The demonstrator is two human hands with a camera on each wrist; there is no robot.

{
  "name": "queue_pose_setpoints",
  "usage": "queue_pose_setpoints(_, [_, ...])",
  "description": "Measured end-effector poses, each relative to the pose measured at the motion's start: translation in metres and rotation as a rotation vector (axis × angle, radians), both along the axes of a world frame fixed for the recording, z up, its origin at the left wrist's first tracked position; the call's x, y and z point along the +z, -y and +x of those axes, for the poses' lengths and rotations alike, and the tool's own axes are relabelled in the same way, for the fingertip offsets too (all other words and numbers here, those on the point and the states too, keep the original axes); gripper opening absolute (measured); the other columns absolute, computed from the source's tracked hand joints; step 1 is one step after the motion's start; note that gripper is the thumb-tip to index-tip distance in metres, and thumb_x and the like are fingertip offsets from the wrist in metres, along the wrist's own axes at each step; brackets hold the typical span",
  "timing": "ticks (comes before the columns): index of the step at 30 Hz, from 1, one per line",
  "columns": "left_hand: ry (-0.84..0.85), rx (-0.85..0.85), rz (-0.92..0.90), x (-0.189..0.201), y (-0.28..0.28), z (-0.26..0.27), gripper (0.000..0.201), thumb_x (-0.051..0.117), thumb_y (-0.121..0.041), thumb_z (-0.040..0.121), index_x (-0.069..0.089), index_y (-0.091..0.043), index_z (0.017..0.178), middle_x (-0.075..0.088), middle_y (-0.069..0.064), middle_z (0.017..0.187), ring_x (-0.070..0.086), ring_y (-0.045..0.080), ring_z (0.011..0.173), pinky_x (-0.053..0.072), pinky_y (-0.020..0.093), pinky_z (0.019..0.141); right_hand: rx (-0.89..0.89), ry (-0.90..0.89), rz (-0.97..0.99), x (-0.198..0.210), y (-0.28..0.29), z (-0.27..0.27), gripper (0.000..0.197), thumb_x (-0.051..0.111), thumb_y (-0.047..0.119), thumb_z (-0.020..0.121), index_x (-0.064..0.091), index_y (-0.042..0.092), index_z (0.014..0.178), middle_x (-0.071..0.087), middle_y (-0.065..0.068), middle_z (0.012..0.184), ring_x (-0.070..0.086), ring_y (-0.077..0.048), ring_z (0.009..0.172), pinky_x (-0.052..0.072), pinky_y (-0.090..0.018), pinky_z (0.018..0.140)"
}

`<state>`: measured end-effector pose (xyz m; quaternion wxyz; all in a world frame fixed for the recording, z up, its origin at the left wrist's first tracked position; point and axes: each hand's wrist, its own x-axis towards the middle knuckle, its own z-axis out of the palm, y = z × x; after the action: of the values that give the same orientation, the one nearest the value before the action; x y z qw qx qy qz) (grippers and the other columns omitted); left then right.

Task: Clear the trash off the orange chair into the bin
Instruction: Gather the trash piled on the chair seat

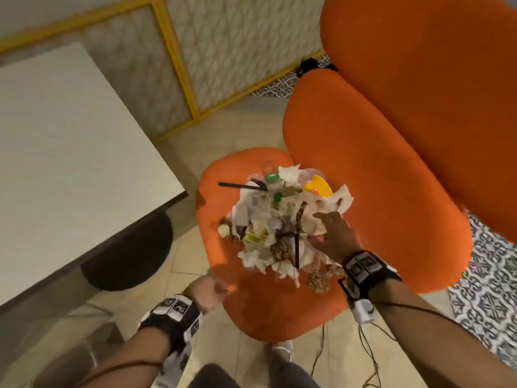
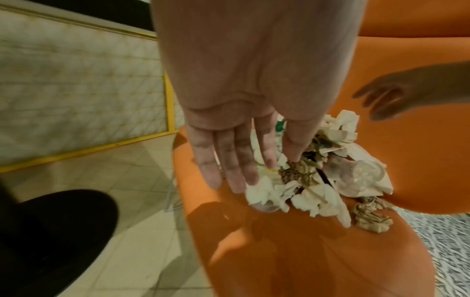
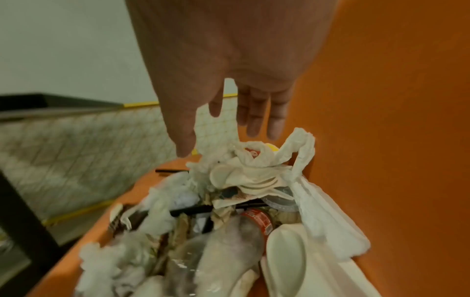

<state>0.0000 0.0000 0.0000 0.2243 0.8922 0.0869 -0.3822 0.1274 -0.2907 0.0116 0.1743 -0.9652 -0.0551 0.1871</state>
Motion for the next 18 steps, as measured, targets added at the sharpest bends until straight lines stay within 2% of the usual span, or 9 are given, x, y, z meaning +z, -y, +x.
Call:
queue_pose_setpoints(2, [0.052, 0.034, -0.059, -0.014, 0.017, 0.036, 0.047, 0.055, -0.047, 0.086, 0.056, -0.015, 0.121, 0.061, 0.009, 0.116, 0.057, 0.025, 0.109, 0.042, 0.027, 0.091, 0.100, 0.016, -0.129, -0.012, -0.001, 0.019, 0.085, 0.069, 0.046, 0.079, 0.022, 0.028, 0.148, 0.022, -0.009, 0.153, 0.032, -0.031, 0.136, 0.037, -0.042, 0.106])
queue_pose_setpoints(4, [0.095, 0.170, -0.161, -0.030, 0.029, 0.066, 0.075, 0.058, -0.059, 0.069, 0.051, -0.012, 0.127, 0.057, 0.013, 0.119, 0.054, 0.030, 0.115, 0.044, 0.033, 0.098, 0.173, 0.040, -0.204, -0.029, -0.003, 0.033, 0.099, 0.069, 0.055, 0.075, 0.010, 0.027, 0.151, 0.006, -0.011, 0.158, 0.014, -0.034, 0.144, 0.022, -0.050, 0.114])
queue_pose_setpoints(6, [0.148, 0.328, -0.128, -0.050, 0.032, 0.091, 0.077, 0.067, -0.056, 0.069, 0.047, -0.010, 0.128, 0.048, 0.015, 0.123, 0.049, 0.032, 0.117, 0.042, 0.036, 0.101, 0.216, 0.063, -0.238, -0.046, -0.005, 0.043, 0.109, 0.068, 0.061, 0.071, 0.001, 0.029, 0.151, -0.007, -0.012, 0.159, 0.001, -0.037, 0.146, 0.010, -0.057, 0.116])
queue_pose_setpoints(9, [0.223, 0.585, -0.057, -0.073, 0.031, 0.129, 0.080, 0.073, -0.048, 0.072, 0.038, -0.015, 0.136, 0.037, 0.014, 0.134, 0.042, 0.034, 0.124, 0.039, 0.037, 0.102, 0.215, 0.085, -0.221, -0.063, -0.008, 0.054, 0.117, 0.066, 0.068, 0.066, -0.010, 0.034, 0.149, -0.017, -0.012, 0.158, -0.006, -0.039, 0.145, 0.006, -0.064, 0.113])
queue_pose_setpoints(12, [0.251, 0.714, -0.125, -0.101, 0.024, 0.165, 0.107, 0.076, -0.063, 0.057, 0.028, -0.021, 0.142, 0.028, 0.010, 0.145, 0.039, 0.035, 0.128, 0.041, 0.044, 0.104, 0.196, 0.077, -0.225, -0.082, -0.009, 0.063, 0.122, 0.069, 0.067, 0.066, -0.019, 0.038, 0.146, -0.019, -0.011, 0.158, -0.008, -0.041, 0.145, 0.008, -0.067, 0.112])
queue_pose_setpoints(14, [0.227, 0.715, -0.141, -0.112, 0.021, 0.183, 0.123, 0.076, -0.071, 0.044, 0.020, -0.027, 0.145, 0.019, 0.005, 0.152, 0.035, 0.033, 0.133, 0.040, 0.049, 0.105, 0.172, 0.074, -0.250, -0.089, -0.009, 0.063, 0.119, 0.071, 0.061, 0.068, -0.015, 0.036, 0.147, -0.015, -0.010, 0.158, -0.005, -0.040, 0.145, 0.009, -0.067, 0.112])
queue_pose_setpoints(16, [0.200, 0.605, -0.063, -0.121, 0.024, 0.202, 0.122, 0.076, -0.069, 0.048, 0.016, -0.028, 0.147, 0.014, 0.006, 0.155, 0.027, 0.033, 0.139, 0.035, 0.050, 0.109, 0.109, 0.062, -0.216, -0.096, -0.007, 0.063, 0.107, 0.072, 0.042, 0.076, -0.005, 0.034, 0.149, -0.004, -0.009, 0.159, 0.002, -0.039, 0.145, 0.016, -0.063, 0.112])
queue_pose_setpoints(18, [0.146, 0.495, -0.003, -0.126, 0.029, 0.216, 0.118, 0.075, -0.067, 0.054, 0.014, -0.027, 0.147, 0.014, 0.008, 0.156, 0.023, 0.033, 0.140, 0.032, 0.050, 0.111, 0.046, 0.075, -0.163, -0.101, -0.005, 0.061, 0.093, 0.069, 0.021, 0.079, 0.008, 0.031, 0.149, 0.014, -0.009, 0.156, 0.016, -0.035, 0.143, 0.028, -0.057, 0.111])
